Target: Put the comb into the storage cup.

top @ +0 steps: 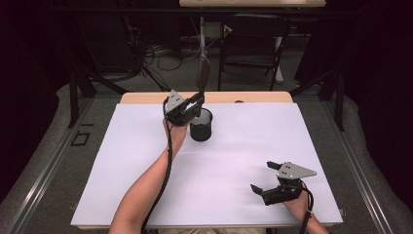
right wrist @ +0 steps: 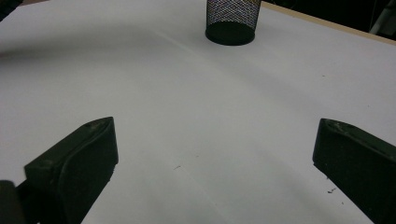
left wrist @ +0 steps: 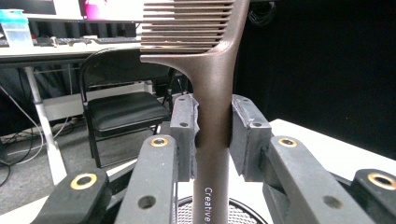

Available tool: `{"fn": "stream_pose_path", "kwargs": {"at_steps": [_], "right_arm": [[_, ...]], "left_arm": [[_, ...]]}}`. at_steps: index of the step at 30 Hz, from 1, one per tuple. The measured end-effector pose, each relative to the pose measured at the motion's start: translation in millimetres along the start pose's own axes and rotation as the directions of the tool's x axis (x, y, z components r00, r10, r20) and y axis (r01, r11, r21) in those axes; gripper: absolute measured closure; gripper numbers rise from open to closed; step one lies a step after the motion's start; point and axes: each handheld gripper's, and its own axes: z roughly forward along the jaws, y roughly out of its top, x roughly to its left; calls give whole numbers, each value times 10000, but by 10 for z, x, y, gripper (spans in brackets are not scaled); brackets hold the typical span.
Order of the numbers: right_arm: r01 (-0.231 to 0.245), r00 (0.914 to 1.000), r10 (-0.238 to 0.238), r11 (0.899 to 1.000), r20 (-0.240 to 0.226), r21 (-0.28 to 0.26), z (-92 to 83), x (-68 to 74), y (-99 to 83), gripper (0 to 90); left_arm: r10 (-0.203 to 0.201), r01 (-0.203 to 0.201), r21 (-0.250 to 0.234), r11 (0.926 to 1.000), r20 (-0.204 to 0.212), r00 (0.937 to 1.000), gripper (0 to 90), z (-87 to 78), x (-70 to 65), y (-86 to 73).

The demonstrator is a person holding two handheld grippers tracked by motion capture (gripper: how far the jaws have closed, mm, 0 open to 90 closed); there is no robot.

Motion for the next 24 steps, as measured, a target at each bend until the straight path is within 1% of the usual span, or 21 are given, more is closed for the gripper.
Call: {"fn": "stream_pose_path", "kwargs": {"at_steps": [9, 13, 14, 19, 24], "right_arm": [[11, 10000, -11, 10000, 14, -41, -6, -1, 0, 0], [12, 10000, -12, 10000, 18, -37, -8, 1, 1, 0], [10, 10000, -10, 10000, 37, -38, -9, 1, 1, 0], [-8, 10000, 8, 10000, 19, -41, -7, -1, 0, 0], [11, 10000, -11, 10000, 30, -34, -9, 0, 1, 0]], "left_arm": [[125, -125, 140, 9998, 15, 9999, 726, 5, -1, -19], [56, -56, 154, 9999, 21, 10000, 726, 14, 5, -46], [59, -60, 255, 9997, 47, 10000, 726, 13, 9, -51], [34, -35, 242, 9997, 48, 10000, 726, 15, 13, -60], [71, -72, 341, 9994, 30, 10000, 726, 12, 18, -73]]}}
